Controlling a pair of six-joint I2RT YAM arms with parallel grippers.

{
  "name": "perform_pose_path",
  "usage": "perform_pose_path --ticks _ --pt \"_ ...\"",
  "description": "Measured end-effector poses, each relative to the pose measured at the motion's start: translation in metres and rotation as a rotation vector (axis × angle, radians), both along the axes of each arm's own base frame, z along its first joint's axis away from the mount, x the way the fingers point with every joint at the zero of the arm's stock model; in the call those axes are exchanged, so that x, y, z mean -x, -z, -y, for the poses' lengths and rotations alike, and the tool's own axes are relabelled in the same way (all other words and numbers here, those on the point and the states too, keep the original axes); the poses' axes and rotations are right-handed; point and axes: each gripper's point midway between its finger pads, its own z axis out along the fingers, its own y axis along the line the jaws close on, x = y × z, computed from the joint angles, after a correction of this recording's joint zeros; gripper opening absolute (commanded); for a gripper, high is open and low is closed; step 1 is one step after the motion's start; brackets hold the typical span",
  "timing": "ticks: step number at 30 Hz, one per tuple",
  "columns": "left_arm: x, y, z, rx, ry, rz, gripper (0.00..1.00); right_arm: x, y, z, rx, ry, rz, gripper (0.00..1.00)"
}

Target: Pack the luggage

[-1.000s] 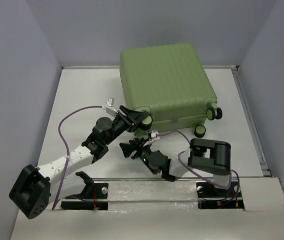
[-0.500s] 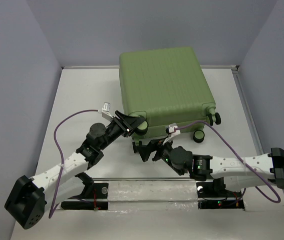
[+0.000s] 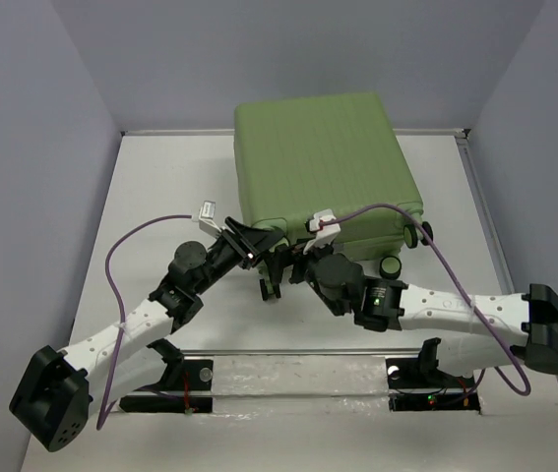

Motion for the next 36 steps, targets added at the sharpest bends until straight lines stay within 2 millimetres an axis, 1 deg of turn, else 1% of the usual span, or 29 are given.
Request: perform_pose_path --ticks 2,3,5,6,8,9,10,11,12,13,14,15,16,18,20,21,22,25,27,28,29,31,32,36 --pt "-0.001 0.000 -0.001 0.003 -0.002 0.003 0.37 -0.005 0.001 -0.002 0.021 -0.001 0.012 0.85" --pt "-0.001 0.000 -0.001 0.005 -0.002 0.005 0.38 -0.006 0.002 -0.004 0.028 -0.006 0.017 0.79" --pt "-0.001 -0.001 -0.002 0.008 -0.004 0.005 0.38 -0.008 0.005 -0.009 0.045 -0.017 0.027 0.71" --pt "-0.001 -0.001 -0.002 0.009 -0.004 0.006 0.38 -0.010 0.007 -0.014 0.056 -0.023 0.032 0.68" --pt "-0.001 -0.001 -0.002 0.011 -0.004 0.007 0.39 -0.012 0.011 -0.020 0.071 -0.031 0.034 0.67" --pt "-0.001 -0.001 -0.002 0.013 -0.004 0.007 0.39 -0.013 0.015 -0.023 0.080 -0.033 0.035 0.64" --pt "-0.002 -0.001 -0.003 0.013 -0.006 0.008 0.41 -0.015 0.018 -0.026 0.086 -0.032 0.037 0.42" --pt "-0.002 -0.001 -0.003 0.013 -0.008 0.009 0.44 -0.017 0.019 -0.027 0.089 -0.028 0.043 0.33" --pt "-0.003 -0.001 -0.004 0.011 -0.011 0.012 0.48 -0.017 0.019 -0.028 0.093 -0.030 0.051 0.27" --pt "-0.004 -0.001 -0.005 0.010 -0.016 0.019 0.56 -0.018 0.019 -0.028 0.102 -0.027 0.061 0.13" --pt "-0.005 -0.001 -0.006 0.008 -0.020 0.022 0.60 -0.019 0.018 -0.028 0.106 -0.024 0.069 0.08" --pt "-0.005 -0.001 -0.006 0.005 -0.019 0.025 0.64 -0.019 0.018 -0.029 0.104 -0.023 0.072 0.07" --pt "-0.005 -0.001 -0.007 0.000 -0.021 0.027 0.69 -0.020 0.017 -0.029 0.092 -0.020 0.076 0.07" --pt "-0.004 0.000 -0.010 -0.028 -0.025 0.049 0.74 -0.020 0.018 -0.029 0.083 -0.022 0.078 0.07" --pt "-0.001 0.000 -0.021 -0.105 -0.043 0.104 0.75 -0.020 0.016 -0.026 0.072 -0.015 0.079 0.07" --pt "0.002 -0.001 -0.032 -0.156 -0.076 0.137 0.76 -0.019 0.016 -0.023 0.072 -0.015 0.079 0.07" --pt "0.004 -0.003 -0.041 -0.193 -0.108 0.164 0.75 -0.018 0.016 -0.020 0.073 -0.016 0.078 0.07" --pt "0.008 -0.018 -0.070 -0.255 -0.221 0.249 0.66 -0.016 0.016 -0.014 0.078 -0.027 0.073 0.07" --pt "0.012 -0.017 -0.083 -0.296 -0.265 0.271 0.63 -0.016 0.015 -0.013 0.083 -0.033 0.071 0.07" --pt "0.014 -0.018 -0.091 -0.311 -0.295 0.307 0.60 -0.016 0.015 -0.012 0.086 -0.036 0.070 0.07" --pt "0.015 -0.017 -0.092 -0.316 -0.298 0.314 0.59 -0.015 0.015 -0.011 0.089 -0.038 0.068 0.07" --pt "0.015 0.004 -0.092 -0.369 -0.287 0.310 0.58 -0.015 0.015 -0.009 0.093 -0.040 0.066 0.07" --pt "0.014 0.025 -0.091 -0.411 -0.270 0.286 0.57 -0.015 0.014 -0.008 0.094 -0.043 0.064 0.07" --pt "0.018 0.091 -0.087 -0.560 -0.191 0.197 0.56 -0.012 0.013 -0.001 0.092 -0.056 0.058 0.07"
